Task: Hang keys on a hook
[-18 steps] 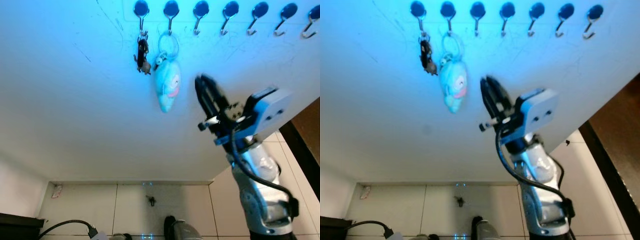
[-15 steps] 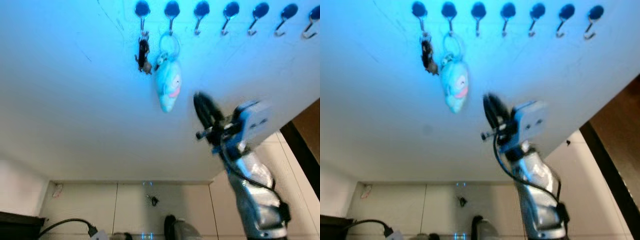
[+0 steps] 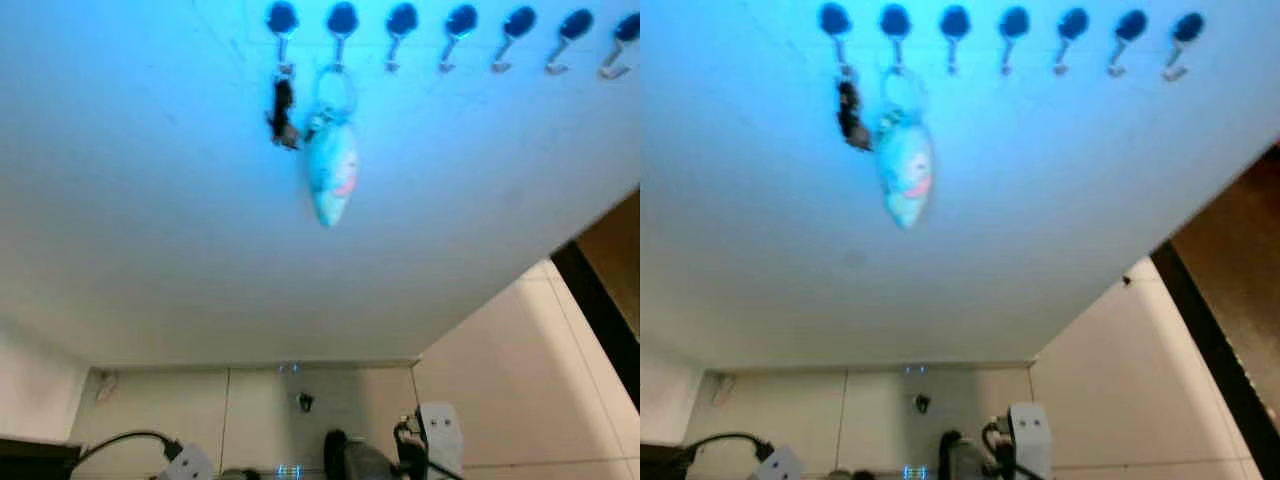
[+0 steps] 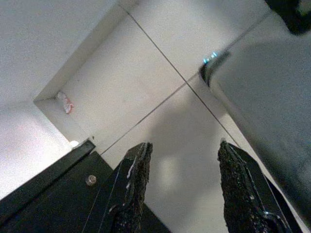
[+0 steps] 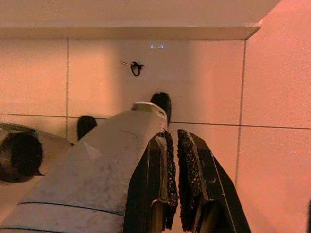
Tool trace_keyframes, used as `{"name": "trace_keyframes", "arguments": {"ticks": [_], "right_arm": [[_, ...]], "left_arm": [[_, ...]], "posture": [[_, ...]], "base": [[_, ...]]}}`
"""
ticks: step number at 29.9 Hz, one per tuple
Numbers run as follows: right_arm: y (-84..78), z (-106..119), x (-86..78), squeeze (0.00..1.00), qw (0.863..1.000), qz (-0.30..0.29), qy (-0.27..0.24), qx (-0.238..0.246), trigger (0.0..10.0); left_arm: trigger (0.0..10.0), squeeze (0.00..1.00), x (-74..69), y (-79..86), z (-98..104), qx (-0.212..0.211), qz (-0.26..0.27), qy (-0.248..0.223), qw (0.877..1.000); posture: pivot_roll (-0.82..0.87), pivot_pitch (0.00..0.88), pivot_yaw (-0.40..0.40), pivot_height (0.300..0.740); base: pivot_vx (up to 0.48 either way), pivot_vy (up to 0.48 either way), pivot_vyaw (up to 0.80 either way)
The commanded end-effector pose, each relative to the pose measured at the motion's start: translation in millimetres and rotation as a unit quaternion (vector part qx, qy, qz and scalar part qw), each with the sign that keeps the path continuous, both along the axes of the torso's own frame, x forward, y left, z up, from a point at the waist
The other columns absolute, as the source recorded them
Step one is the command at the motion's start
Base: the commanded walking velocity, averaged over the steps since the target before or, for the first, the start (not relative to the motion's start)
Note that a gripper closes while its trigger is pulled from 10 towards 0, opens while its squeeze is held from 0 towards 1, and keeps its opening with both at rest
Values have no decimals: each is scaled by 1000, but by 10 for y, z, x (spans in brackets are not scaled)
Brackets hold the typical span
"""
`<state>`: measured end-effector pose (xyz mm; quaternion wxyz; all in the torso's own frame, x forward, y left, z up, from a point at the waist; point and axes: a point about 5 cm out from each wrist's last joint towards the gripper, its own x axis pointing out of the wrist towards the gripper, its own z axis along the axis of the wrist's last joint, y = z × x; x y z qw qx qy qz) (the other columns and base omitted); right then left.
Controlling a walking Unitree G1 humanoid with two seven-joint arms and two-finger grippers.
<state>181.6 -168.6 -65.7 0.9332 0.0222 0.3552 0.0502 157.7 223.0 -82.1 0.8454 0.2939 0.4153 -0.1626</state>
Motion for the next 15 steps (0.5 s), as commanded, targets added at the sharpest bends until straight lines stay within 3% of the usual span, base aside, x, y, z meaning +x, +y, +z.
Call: {"name": "trace_keyframes", "arguments": {"ticks": [1,15], "right_arm": [[19,-48,-79,0,1000,1,15,0,10000],[18,-66,34,0,1000,6,-7,-10,10000]], "left_arm": [[10000,0,-128,18,-54,-6,18,21,1000],[10000,0,-75,-25,-45,-8,16,14,1000]], "posture": [[-157,154,37,740],[-148,153,35,740]], "base": [[-454,0,0],[-469,0,0]]}}
